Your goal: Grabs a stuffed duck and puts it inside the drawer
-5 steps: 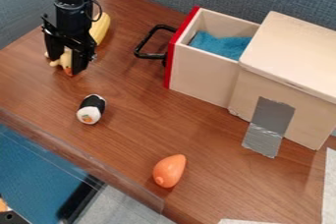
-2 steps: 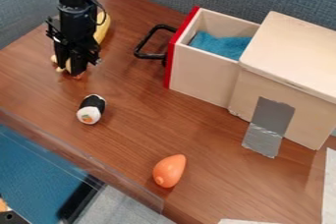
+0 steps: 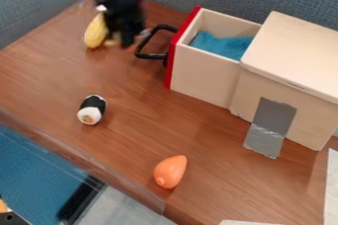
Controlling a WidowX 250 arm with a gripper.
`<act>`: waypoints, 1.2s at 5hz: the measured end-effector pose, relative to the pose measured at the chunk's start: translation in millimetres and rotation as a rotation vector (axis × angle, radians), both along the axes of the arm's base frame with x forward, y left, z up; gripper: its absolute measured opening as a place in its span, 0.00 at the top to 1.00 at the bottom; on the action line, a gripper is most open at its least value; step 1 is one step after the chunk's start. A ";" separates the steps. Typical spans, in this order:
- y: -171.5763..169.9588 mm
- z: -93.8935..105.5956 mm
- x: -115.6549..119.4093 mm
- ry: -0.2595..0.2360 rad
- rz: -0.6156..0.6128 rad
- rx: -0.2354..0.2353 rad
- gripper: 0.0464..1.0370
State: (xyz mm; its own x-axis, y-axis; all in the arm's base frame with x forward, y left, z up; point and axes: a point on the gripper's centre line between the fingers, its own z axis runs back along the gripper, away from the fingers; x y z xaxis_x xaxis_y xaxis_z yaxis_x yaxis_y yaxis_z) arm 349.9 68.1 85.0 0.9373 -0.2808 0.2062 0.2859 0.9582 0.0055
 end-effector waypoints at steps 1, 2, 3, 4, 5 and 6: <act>-40.7 19.9 18.5 -0.049 -0.104 -0.018 0.69; -75.1 42.6 42.8 -0.113 -0.184 -0.019 0.69; -94.0 34.7 61.5 -0.107 -0.226 -0.023 0.69; -106.8 37.5 68.4 -0.121 -0.256 -0.008 0.69; -108.0 26.5 68.6 -0.096 -0.263 0.014 0.65; -106.9 20.9 64.7 -0.079 -0.265 0.019 0.33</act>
